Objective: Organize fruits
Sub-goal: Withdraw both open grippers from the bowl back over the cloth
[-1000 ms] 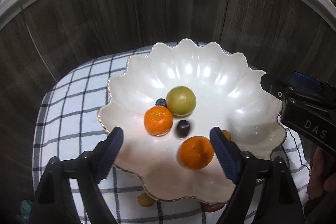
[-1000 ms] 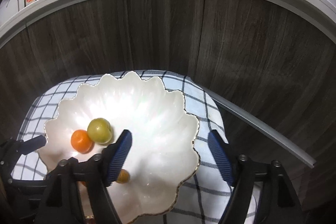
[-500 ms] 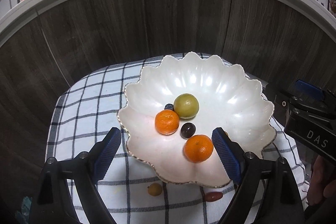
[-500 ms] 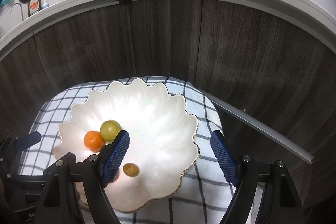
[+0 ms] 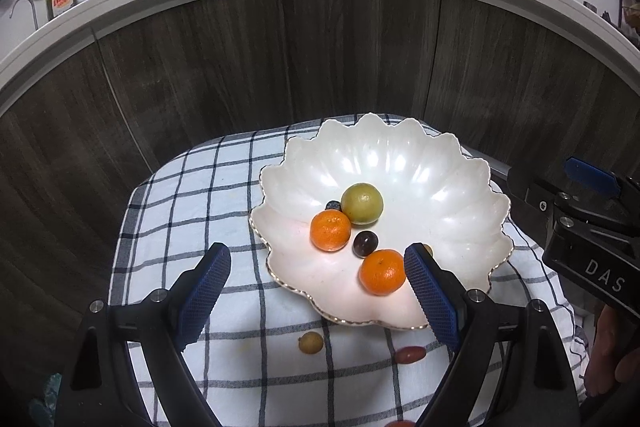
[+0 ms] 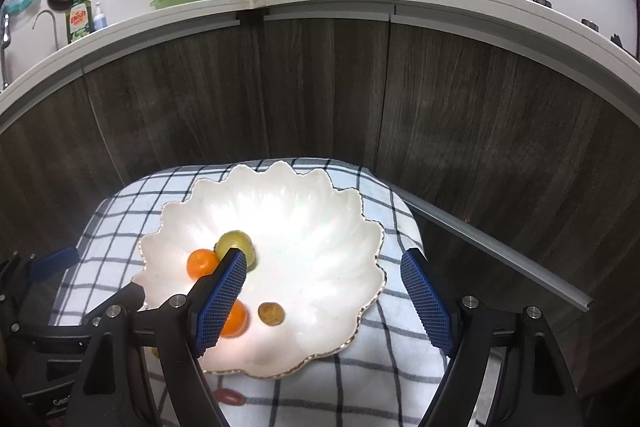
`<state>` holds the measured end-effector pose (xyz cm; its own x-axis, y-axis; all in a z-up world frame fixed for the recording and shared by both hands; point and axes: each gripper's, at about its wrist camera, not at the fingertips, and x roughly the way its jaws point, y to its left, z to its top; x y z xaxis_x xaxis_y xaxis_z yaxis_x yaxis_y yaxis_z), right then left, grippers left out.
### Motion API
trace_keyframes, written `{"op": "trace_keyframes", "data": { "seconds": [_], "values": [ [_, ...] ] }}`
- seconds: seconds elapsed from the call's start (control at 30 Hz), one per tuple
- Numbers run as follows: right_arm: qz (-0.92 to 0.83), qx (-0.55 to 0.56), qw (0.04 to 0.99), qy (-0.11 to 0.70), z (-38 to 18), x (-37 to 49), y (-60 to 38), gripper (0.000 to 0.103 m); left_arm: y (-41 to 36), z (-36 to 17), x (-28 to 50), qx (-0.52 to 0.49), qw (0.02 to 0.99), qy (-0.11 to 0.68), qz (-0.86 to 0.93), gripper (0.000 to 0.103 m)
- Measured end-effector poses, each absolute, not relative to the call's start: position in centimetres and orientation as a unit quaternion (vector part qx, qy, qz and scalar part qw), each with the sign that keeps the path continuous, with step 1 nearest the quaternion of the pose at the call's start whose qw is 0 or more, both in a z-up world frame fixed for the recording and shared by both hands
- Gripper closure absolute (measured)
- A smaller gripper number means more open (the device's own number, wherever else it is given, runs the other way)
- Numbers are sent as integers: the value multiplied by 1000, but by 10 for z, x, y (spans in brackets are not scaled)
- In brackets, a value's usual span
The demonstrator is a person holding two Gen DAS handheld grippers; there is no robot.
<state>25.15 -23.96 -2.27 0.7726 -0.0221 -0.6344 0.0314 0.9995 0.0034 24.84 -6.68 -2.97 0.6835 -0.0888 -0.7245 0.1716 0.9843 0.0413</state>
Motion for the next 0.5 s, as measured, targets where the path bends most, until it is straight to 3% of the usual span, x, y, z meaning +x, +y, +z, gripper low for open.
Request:
{"op": "trace_keyframes", "data": {
  "seconds": [0.5],
  "values": [
    [-25,8,940,339,-24,231,-230,23,-57,-32,231,57,915,392,-78,14]
  ]
}}
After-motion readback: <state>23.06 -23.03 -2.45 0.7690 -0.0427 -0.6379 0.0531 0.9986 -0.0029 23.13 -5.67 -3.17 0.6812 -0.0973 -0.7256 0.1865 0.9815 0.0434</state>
